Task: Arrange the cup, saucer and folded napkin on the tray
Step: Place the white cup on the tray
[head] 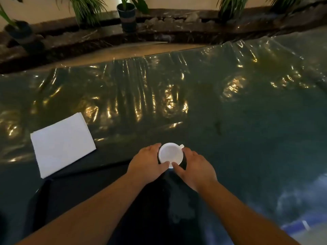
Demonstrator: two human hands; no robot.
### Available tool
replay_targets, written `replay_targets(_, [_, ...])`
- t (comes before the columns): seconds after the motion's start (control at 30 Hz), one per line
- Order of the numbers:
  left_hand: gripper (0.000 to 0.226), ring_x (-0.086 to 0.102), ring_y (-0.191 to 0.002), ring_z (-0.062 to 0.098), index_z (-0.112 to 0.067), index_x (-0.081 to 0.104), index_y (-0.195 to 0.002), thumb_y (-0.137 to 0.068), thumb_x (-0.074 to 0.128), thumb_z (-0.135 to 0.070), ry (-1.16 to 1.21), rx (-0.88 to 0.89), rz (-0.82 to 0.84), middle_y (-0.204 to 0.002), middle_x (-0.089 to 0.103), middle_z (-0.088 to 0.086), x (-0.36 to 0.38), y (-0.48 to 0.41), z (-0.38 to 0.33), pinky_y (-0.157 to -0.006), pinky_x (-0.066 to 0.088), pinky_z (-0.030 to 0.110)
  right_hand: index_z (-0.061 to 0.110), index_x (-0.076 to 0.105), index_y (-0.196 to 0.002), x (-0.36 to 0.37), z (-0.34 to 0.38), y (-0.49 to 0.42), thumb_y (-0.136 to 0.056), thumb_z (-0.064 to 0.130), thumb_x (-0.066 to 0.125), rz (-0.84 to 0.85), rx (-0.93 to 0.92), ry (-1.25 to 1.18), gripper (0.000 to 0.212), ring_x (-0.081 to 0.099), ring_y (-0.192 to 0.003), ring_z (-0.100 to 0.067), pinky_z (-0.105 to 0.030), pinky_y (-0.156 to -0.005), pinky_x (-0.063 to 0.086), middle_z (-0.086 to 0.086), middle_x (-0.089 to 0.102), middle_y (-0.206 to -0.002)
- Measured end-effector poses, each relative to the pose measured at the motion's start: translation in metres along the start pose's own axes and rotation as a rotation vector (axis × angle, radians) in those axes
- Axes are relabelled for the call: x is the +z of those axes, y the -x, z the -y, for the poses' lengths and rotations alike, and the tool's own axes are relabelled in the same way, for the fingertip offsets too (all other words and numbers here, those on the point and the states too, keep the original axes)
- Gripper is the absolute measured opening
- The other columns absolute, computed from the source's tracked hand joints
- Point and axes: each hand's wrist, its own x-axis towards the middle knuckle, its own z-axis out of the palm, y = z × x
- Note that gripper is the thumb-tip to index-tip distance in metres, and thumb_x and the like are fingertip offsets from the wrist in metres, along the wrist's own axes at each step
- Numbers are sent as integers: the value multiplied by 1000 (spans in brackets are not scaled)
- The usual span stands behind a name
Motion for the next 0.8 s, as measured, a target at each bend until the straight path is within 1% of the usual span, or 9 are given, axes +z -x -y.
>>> replay_targets(0.07, [75, 56, -123, 20, -29, 36, -151, -88, 67, -55, 72, -34, 38, -141, 58, -4, 4, -6, -3, -99, 50, 38, 30, 43, -144, 4, 1, -3, -93, 65, 57, 47, 94, -135, 64, 66, -100, -16, -28, -69, 50, 8, 68, -122])
replay_targets(0.17, [71, 58, -121, 23, -27, 35, -153, -92, 67, -47, 183, -120, 107, -140, 58, 0, 11, -13, -8, -100, 52, 39, 26, 45, -143, 14, 7, -7, -96, 50, 62, 113, 196, -385, 56, 63, -96, -13, -26, -68, 47, 5, 69, -121])
replay_targets(0.23, [63, 60, -114, 22, -27, 41, -148, -93, 68, -40, 279, -161, 94, -133, 61, 1, 11, -14, -10, -97, 54, 41, 24, 48, -143, 16, 13, -8, -97, 38, 63, 88, 225, -494, 51, 63, -94, -12, -24, -68, 49, 5, 69, -117])
replay_targets(0.3, [55, 62, -107, 21, -26, 45, -141, -92, 68, -36, 334, -189, 46, -125, 62, -1, 9, -11, -10, -90, 56, 39, 28, 50, -142, 16, 19, -6, -96, 30, 62, 55, 219, -544, 47, 64, -91, -10, -23, -68, 50, 9, 68, -112])
replay_targets(0.4, [47, 63, -101, 17, -29, 46, -133, -92, 67, -37, 415, -222, -29, -118, 62, -5, 3, 3, -4, -80, 57, 35, 35, 51, -138, 9, 31, 0, -93, 29, 62, 18, 183, -567, 47, 65, -93, -8, -26, -72, 56, 13, 68, -111])
replay_targets(0.53, [31, 63, -91, 10, -31, 47, -123, -96, 60, -34, 500, -260, -88, -112, 65, -8, -7, 30, 17, -65, 50, 25, 43, 50, -136, 6, 52, 12, -91, 35, 62, 4, 93, -541, 48, 64, -98, -6, -30, -79, 60, 17, 66, -115])
replay_targets(0.6, [24, 63, -90, 7, -33, 46, -120, -99, 58, -29, 529, -295, -119, -112, 65, -8, -10, 44, 31, -67, 51, 25, 43, 50, -135, 7, 66, 17, -91, 35, 62, 25, 26, -506, 46, 63, -99, -6, -30, -81, 60, 17, 65, -115])
replay_targets(0.67, [21, 63, -93, 8, -35, 45, -117, -101, 56, -26, 551, -341, -141, -111, 64, -9, -10, 56, 44, -73, 55, 30, 42, 51, -135, 10, 77, 20, -89, 34, 61, 42, -37, -464, 48, 63, -99, -6, -31, -80, 60, 16, 66, -113])
replay_targets(0.8, [22, 64, -97, 11, -37, 43, -115, -102, 56, -25, 581, -419, -137, -110, 63, -9, -8, 73, 65, -82, 58, 36, 41, 45, -145, 18, 95, 23, -88, 37, 59, 94, -80, -402, 59, 60, -106, -9, -35, -85, 60, 11, 66, -119])
